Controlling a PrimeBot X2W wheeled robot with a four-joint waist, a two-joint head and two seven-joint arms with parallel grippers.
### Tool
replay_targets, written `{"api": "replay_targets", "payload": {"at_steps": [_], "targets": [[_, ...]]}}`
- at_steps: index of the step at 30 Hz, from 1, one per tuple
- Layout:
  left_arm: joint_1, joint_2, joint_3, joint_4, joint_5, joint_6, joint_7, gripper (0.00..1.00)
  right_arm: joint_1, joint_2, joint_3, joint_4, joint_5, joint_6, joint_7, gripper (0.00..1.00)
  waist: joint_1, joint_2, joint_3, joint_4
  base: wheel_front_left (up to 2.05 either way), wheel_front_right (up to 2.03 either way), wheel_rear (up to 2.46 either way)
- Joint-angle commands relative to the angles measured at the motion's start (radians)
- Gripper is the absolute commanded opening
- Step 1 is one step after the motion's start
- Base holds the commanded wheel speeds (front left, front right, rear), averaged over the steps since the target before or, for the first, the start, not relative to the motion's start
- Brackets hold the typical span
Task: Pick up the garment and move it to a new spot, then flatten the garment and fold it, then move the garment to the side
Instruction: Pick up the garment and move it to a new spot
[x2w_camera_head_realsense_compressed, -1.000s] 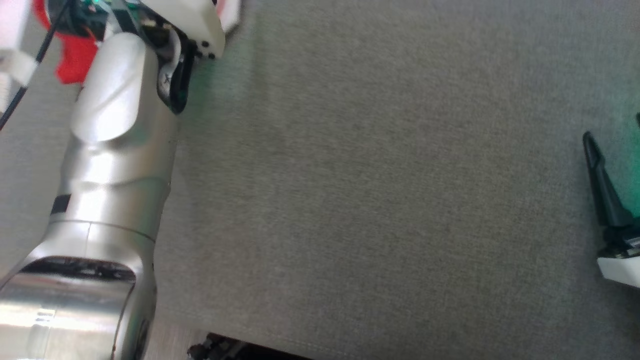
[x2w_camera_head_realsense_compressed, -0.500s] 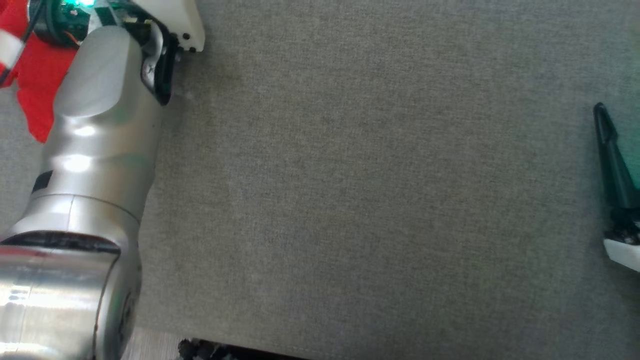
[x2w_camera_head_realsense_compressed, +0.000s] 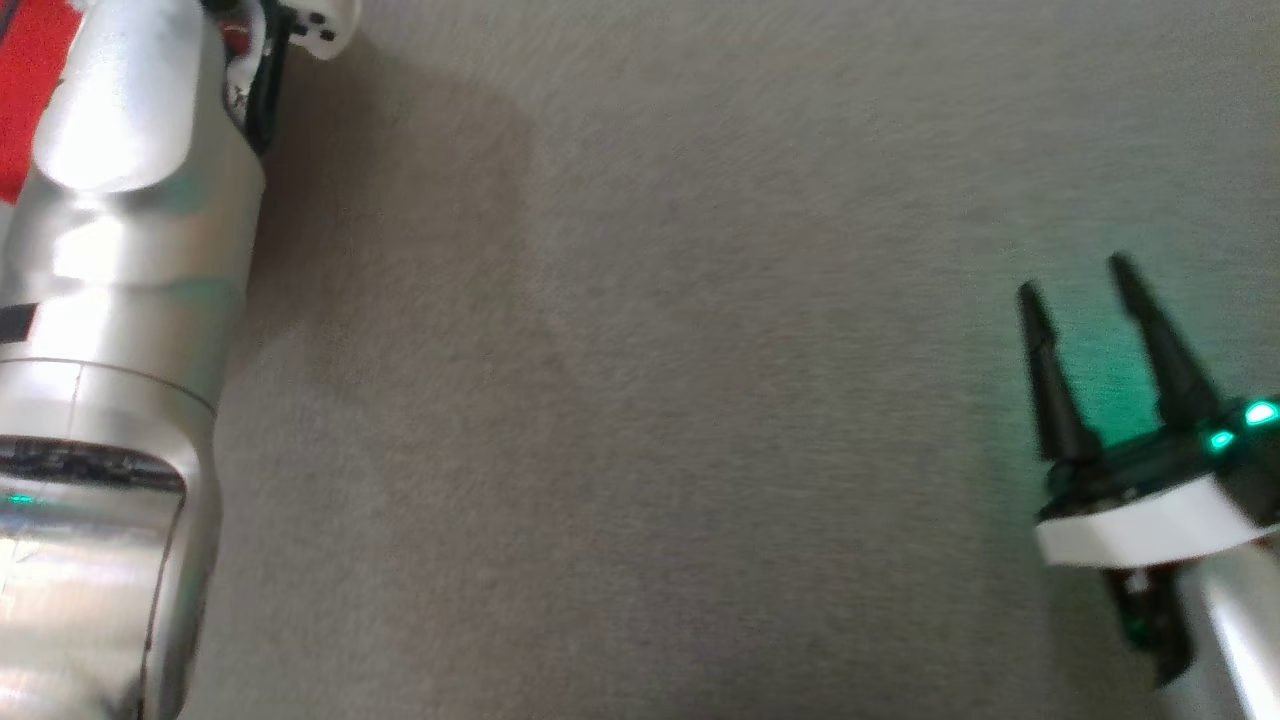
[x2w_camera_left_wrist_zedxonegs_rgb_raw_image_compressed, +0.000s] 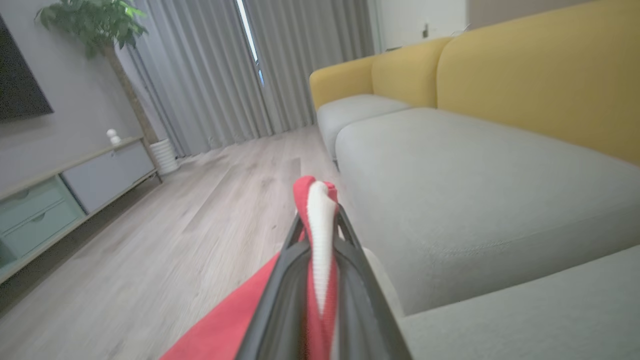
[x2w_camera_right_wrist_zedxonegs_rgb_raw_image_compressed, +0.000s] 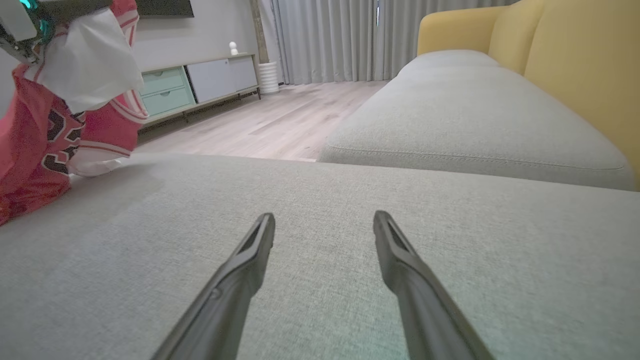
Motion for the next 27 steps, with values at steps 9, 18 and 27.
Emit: {"api": "replay_targets", "payload": {"at_steps": [9, 18, 27], "targets": [[-0.007, 0.069, -0.079, -0.164, -0.039, -0.014, 0.04, 0.0, 0.076, 0.11, 0.088, 0.045, -0.002, 0.007, 0.001, 1.0, 0.0001, 0.0, -0.323, -0.295, 0.0, 0.0, 0.0], [0.048, 0.092, -0.175, -0.317, -0.144, -0.014, 0.113, 0.0, 0.125, 0.135, 0.118, 0.065, 0.011, 0.007, 0.001, 1.0, 0.0001, 0.0, -0.42, -0.416, 0.0, 0.0, 0.0], [0.303, 0.057, -0.294, -0.447, -0.256, -0.014, 0.147, 0.0, 0.143, 0.151, 0.114, 0.061, 0.022, 0.007, 0.001, 1.0, 0.0001, 0.0, -0.426, -0.41, 0.0, 0.0, 0.0]]}}
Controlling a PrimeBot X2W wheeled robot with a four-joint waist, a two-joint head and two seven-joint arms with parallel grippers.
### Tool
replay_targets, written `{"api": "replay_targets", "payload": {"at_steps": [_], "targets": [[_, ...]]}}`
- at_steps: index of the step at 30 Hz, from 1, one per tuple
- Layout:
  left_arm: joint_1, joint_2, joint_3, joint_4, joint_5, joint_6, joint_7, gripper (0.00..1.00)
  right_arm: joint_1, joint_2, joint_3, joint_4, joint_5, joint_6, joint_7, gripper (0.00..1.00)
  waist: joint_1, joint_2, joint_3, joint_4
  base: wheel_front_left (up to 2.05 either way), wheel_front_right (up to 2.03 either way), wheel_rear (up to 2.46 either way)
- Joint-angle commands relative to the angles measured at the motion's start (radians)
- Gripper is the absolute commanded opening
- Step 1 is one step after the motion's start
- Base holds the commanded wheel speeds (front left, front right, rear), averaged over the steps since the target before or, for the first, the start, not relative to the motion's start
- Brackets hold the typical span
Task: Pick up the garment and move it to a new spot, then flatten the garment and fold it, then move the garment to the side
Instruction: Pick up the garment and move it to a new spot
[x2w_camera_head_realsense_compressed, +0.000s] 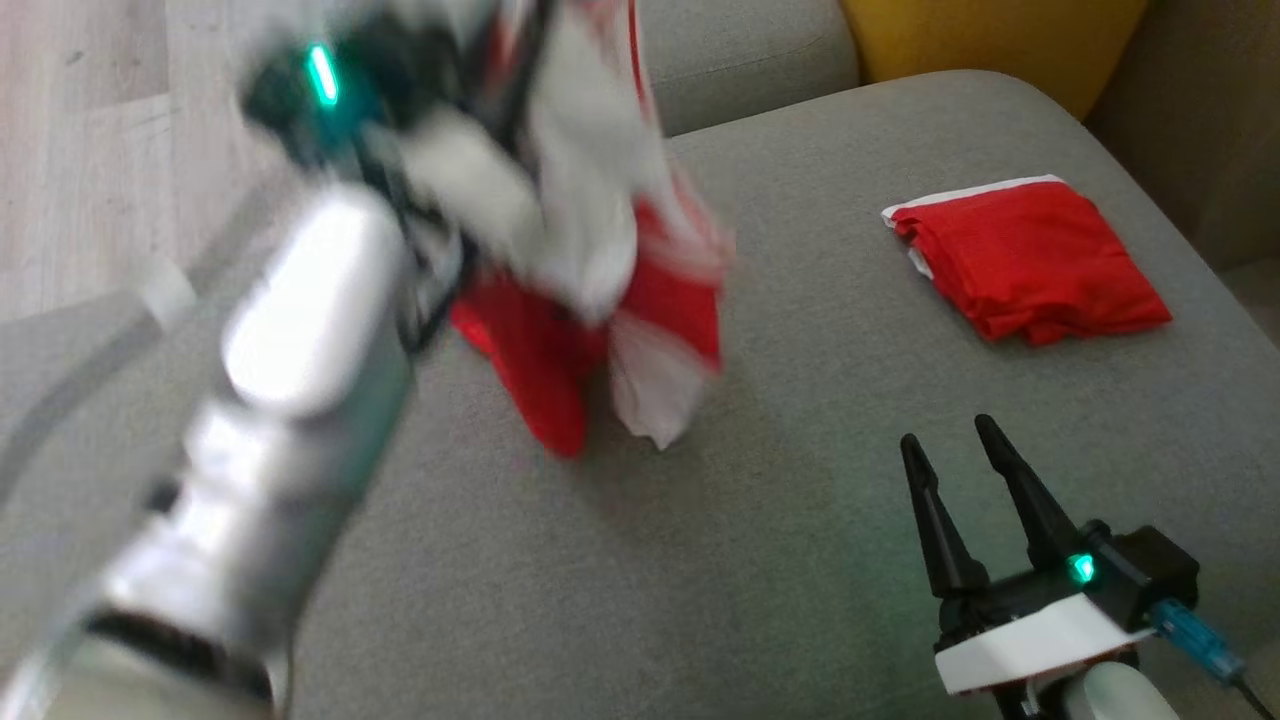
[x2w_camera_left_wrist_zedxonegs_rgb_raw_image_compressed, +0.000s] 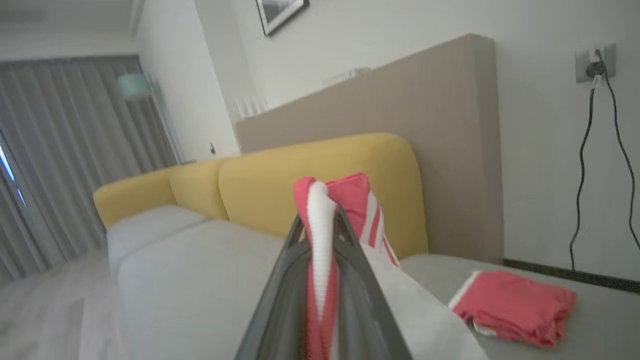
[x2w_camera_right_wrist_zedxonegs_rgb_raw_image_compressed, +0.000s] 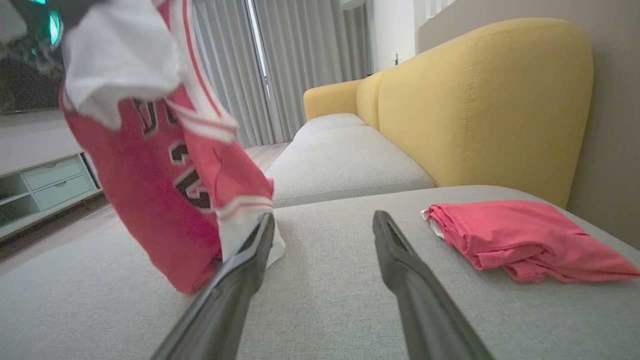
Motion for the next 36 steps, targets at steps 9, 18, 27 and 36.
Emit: {"api": "replay_targets", "payload": {"at_steps": [9, 18, 27, 36], "targets": [[0.427, 0.001, -0.042, 0.02, -0.033, 0.06, -0.136, 0.11, -0.015, 0.007, 0.022, -0.013, 0.022, 0.007, -0.002, 1.0, 0.0003, -0.0001, 0.008, 0.029, 0.0, 0.0, 0.0], [0.672, -0.037, 0.033, -0.148, 0.002, 0.195, -0.2, 1.0, 0.02, 0.017, -0.028, 0.013, 0.014, 0.007, -0.002, 1.0, 0.0003, -0.0001, -0.013, 0.108, 0.0, 0.0, 0.0], [0.93, -0.03, 0.183, -0.487, 0.155, 0.318, -0.2, 1.0, 0.048, 0.039, -0.096, -0.001, -0.051, 0.007, -0.002, 1.0, 0.0003, -0.0001, -0.068, 0.175, 0.0, 0.0, 0.0], [1.124, -0.053, 0.302, -0.648, 0.216, 0.354, -0.2, 1.0, 0.104, 0.066, -0.14, -0.019, -0.111, 0.007, -0.002, 1.0, 0.0003, -0.0001, -0.101, 0.206, 0.0, 0.0, 0.0]]}}
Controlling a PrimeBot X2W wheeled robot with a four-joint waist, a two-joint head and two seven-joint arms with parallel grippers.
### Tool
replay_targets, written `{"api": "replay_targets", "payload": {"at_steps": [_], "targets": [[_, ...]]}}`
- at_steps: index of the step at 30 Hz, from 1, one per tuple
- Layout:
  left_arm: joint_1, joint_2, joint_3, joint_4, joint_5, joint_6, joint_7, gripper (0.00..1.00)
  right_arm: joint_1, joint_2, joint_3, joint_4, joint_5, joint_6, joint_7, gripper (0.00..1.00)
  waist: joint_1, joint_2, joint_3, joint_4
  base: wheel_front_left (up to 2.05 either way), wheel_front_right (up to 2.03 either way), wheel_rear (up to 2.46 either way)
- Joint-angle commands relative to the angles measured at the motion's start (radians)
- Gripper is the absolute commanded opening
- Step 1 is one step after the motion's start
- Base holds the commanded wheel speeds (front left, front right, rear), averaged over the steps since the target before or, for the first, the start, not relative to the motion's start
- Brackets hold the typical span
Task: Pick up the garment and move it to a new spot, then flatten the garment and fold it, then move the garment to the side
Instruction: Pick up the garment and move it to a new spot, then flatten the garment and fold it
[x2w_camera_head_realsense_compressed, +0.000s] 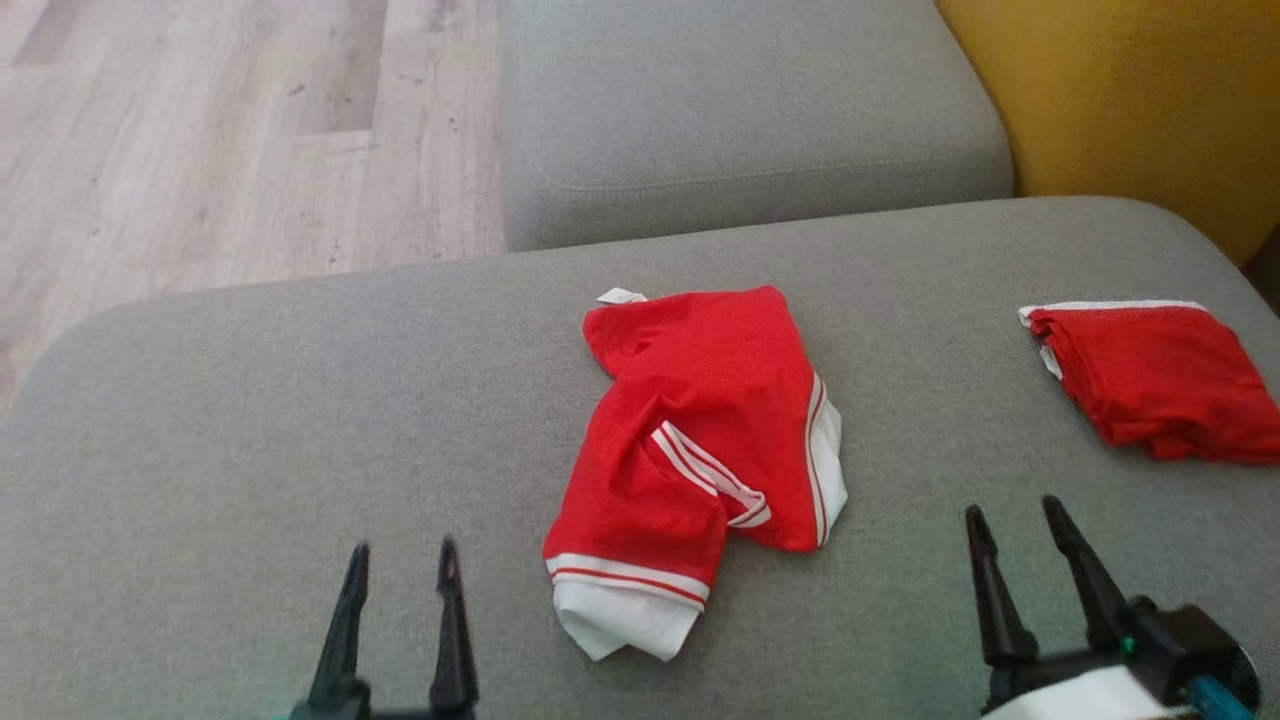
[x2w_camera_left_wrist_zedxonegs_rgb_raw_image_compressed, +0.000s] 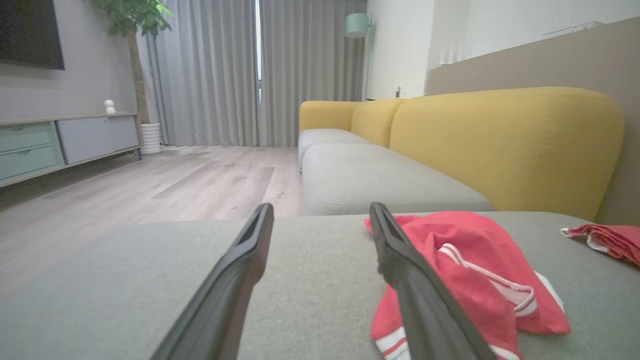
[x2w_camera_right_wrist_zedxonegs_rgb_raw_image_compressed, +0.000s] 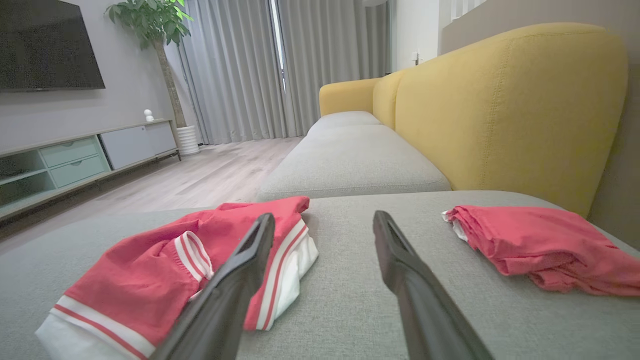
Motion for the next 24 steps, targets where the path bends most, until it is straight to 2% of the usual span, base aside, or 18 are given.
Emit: {"api": "replay_targets", "payload": {"at_steps": [1, 10, 24], "targets": [[-0.023, -0.009, 0.041, -0.039, 0.003, 0.001, -0.01, 1.0, -0.02, -0.001, 0.013, -0.037, -0.008, 0.007, -0.003, 1.0, 0.0001, -0.0001, -0.005, 0.004, 0.0, 0.0, 0.0], [0.072, -0.031, 0.082, -0.064, 0.036, -0.06, -0.01, 1.0, 0.016, 0.013, -0.021, -0.042, -0.03, 0.007, -0.003, 1.0, 0.0001, -0.0001, -0.016, 0.018, 0.0, 0.0, 0.0], [0.077, -0.04, 0.098, -0.051, 0.061, -0.072, -0.01, 1.0, 0.016, 0.013, -0.012, -0.028, -0.035, 0.007, -0.003, 1.0, 0.0001, -0.0001, -0.016, 0.015, 0.0, 0.0, 0.0]]}}
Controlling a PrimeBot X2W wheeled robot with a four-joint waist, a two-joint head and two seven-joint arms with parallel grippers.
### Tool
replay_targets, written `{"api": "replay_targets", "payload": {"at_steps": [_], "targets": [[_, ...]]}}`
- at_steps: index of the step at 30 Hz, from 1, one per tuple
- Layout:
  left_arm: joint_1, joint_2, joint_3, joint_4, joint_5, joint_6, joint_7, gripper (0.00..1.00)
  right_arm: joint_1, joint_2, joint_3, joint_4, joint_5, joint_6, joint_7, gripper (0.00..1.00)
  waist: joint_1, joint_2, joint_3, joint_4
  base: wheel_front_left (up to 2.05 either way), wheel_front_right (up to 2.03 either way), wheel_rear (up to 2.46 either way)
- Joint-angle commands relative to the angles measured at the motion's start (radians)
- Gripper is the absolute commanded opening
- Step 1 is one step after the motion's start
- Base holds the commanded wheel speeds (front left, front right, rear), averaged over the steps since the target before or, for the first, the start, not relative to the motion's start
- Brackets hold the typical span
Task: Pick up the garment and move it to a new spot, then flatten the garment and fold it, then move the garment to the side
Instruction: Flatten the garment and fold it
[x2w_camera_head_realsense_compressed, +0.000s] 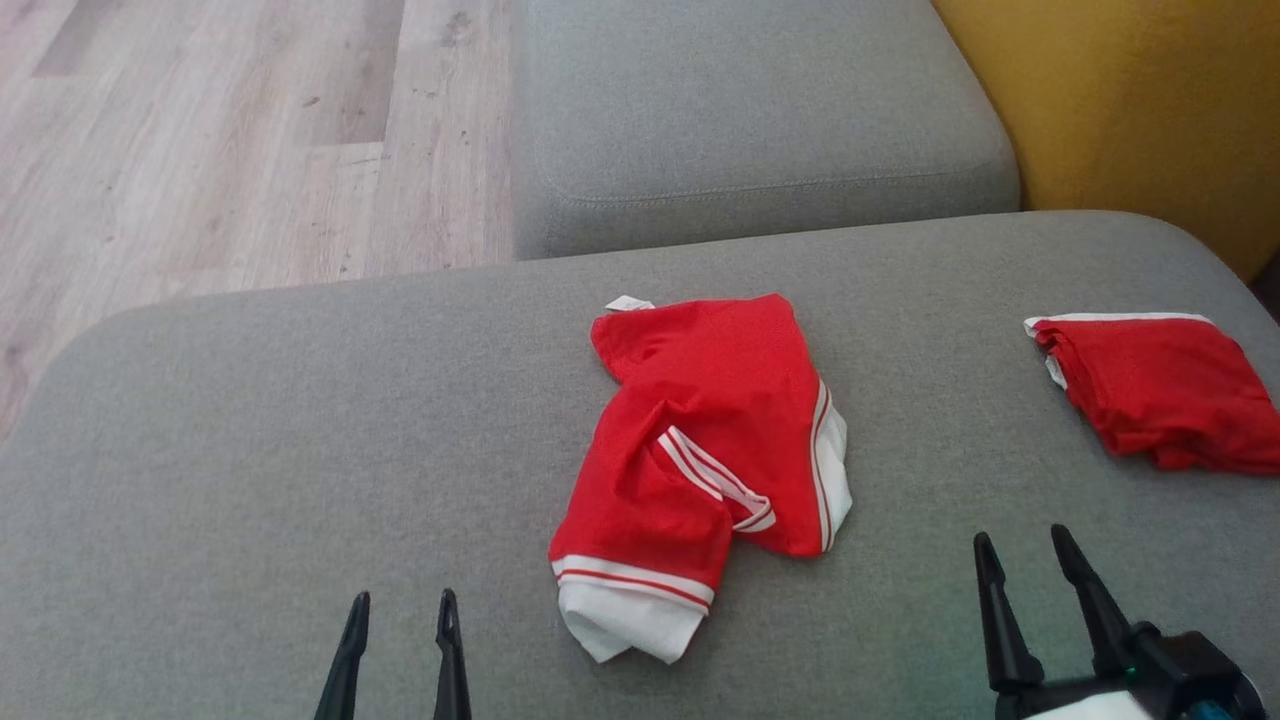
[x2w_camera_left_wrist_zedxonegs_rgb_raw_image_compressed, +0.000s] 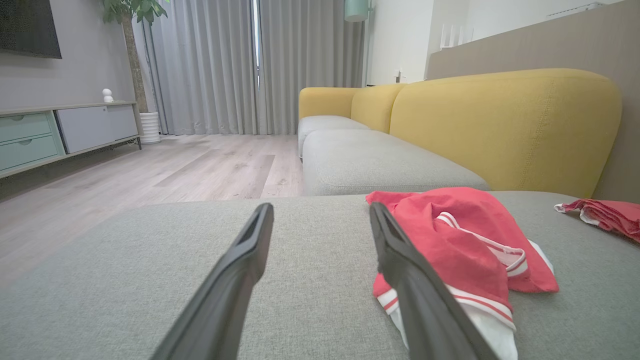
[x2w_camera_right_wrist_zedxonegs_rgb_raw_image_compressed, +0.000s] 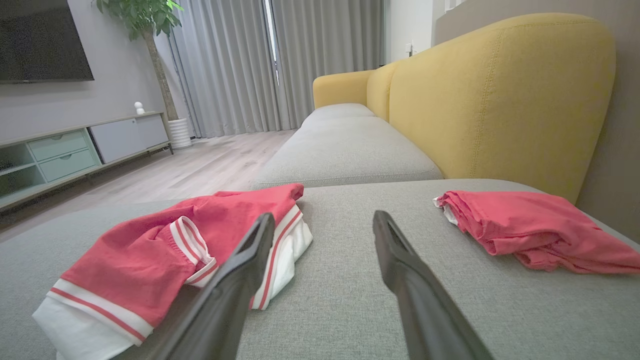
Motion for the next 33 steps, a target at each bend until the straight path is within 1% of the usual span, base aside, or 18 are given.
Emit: {"api": "replay_targets", "payload": {"at_steps": [1, 13, 19, 20, 24, 29, 31, 33], "targets": [[-0.035, -0.013, 0.034, -0.028, 0.003, 0.0, -0.01, 1.0, -0.033, -0.009, 0.022, -0.029, -0.009, 0.007, -0.003, 1.0, 0.0, 0.0, 0.002, 0.001, 0.0, 0.0, 0.0], [-0.04, -0.013, 0.019, -0.026, 0.018, 0.013, -0.01, 1.0, -0.025, -0.005, 0.023, -0.026, -0.011, 0.007, -0.003, 1.0, 0.0, 0.0, -0.001, 0.008, 0.0, 0.0, 0.0], [-0.083, -0.013, -0.032, 0.015, 0.035, -0.034, -0.01, 1.0, -0.032, -0.011, 0.042, -0.025, -0.01, 0.007, -0.003, 1.0, 0.0, 0.0, 0.023, -0.014, 0.0, 0.0, 0.0], [-0.124, -0.013, -0.066, 0.04, 0.047, -0.057, -0.01, 1.0, -0.04, -0.016, 0.05, -0.026, -0.008, 0.007, -0.003, 1.0, 0.0, 0.0, 0.041, -0.032, 0.0, 0.0, 0.0], [-0.228, -0.013, -0.165, 0.113, 0.058, -0.098, -0.01, 1.0, -0.06, -0.027, 0.069, -0.026, -0.003, 0.007, -0.003, 1.0, 0.0, 0.0, 0.079, -0.081, 0.0, 0.0, 0.0], [-0.407, -0.013, -0.344, 0.285, 0.073, -0.154, -0.01, 1.0, -0.081, -0.035, 0.087, -0.028, 0.007, 0.007, -0.003, 1.0, 0.0, 0.0, 0.119, -0.142, 0.0, 0.0, 0.0], [-0.489, -0.013, -0.406, 0.364, 0.076, -0.155, 0.001, 1.0, -0.09, -0.04, 0.105, -0.027, 0.011, 0.007, -0.003, 1.0, 0.0, 0.0, 0.133, -0.17, 0.0, 0.0, 0.0], [-0.566, -0.013, -0.455, 0.439, 0.082, -0.135, 0.031, 1.0, -0.103, -0.045, 0.121, -0.026, 0.014, 0.007, -0.003, 1.0, 0.0, 0.0, 0.15, -0.201, 0.0, 0.0, 0.0]]}}
